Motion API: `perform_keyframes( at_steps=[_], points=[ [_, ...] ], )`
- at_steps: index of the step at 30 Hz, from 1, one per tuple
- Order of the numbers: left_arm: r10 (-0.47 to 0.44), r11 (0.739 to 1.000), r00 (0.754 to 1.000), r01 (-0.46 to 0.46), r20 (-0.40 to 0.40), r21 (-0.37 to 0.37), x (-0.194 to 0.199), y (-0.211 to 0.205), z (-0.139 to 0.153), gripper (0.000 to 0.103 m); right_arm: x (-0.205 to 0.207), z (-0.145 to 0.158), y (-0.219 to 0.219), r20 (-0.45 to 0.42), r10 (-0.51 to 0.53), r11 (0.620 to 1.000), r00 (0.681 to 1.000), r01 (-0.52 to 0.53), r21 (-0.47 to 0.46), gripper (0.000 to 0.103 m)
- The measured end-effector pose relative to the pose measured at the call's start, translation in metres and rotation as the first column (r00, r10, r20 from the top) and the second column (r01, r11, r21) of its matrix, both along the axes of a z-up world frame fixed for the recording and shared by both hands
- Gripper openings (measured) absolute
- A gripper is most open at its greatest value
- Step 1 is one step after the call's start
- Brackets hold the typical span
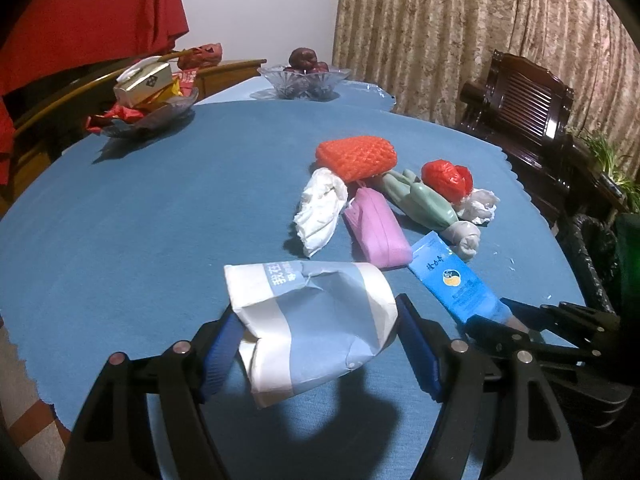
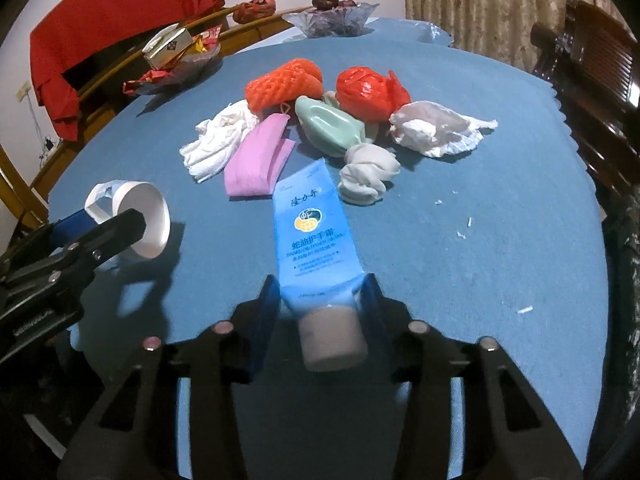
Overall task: Collect trash
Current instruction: 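Lift the blue tube with the right tool while the left tool holds the packet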
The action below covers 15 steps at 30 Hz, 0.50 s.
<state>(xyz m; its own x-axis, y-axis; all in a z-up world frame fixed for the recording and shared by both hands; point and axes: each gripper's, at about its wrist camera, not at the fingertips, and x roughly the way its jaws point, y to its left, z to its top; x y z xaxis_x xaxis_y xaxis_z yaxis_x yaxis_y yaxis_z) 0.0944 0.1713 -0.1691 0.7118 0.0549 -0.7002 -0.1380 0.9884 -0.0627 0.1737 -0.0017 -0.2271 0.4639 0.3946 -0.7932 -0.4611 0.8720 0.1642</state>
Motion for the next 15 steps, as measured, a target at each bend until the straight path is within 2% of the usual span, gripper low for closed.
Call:
perform_keyframes(
  at_steps=[3, 4, 5, 8, 12, 13, 15],
  points=[
    [-0.001, 1.000, 1.000, 0.001, 0.002, 0.000, 0.000, 0.000, 0.001, 0.073, -0.003, 0.005, -0.002, 0.005, 0.012, 1.000, 1.000, -0.012, 0.006, 0.033],
    [-0.002, 1.000, 1.000, 0.002, 0.004, 0.001, 0.000, 0.000, 0.001, 0.073, -0.004, 0.008, -0.004, 0.013, 0.013, 1.000, 1.000, -0.013, 0.005, 0.022],
    [-0.005, 1.000, 1.000, 0.005, 0.007, 0.002, 0.000, -0.001, 0.002, 0.073, -0.005, 0.010, -0.005, 0.017, 0.013, 1.000, 1.000, -0.013, 0.010, 0.018],
    [-0.016, 1.000, 1.000, 0.016, 0.014, 0.004, -0.001, -0.007, 0.005, 0.073, -0.006, 0.014, -0.009, 0.005, 0.023, 1.000, 1.000, -0.023, 0.019, 0.013],
    [-0.026, 1.000, 1.000, 0.026, 0.015, 0.006, -0.001, -0.012, 0.007, 0.073, -0.007, 0.012, -0.014, -0.019, 0.025, 0.999, 1.000, -0.024, 0.044, 0.017],
    [-0.026, 1.000, 1.000, 0.026, 0.015, 0.007, -0.001, -0.013, 0.007, 0.073, -0.008, 0.012, -0.014, -0.027, 0.031, 0.998, 0.999, -0.030, 0.048, 0.020],
    [-0.026, 1.000, 1.000, 0.026, 0.013, 0.009, -0.001, -0.013, 0.008, 0.073, -0.009, 0.012, -0.014, -0.037, 0.038, 0.998, 0.999, -0.036, 0.047, 0.036]
  ],
)
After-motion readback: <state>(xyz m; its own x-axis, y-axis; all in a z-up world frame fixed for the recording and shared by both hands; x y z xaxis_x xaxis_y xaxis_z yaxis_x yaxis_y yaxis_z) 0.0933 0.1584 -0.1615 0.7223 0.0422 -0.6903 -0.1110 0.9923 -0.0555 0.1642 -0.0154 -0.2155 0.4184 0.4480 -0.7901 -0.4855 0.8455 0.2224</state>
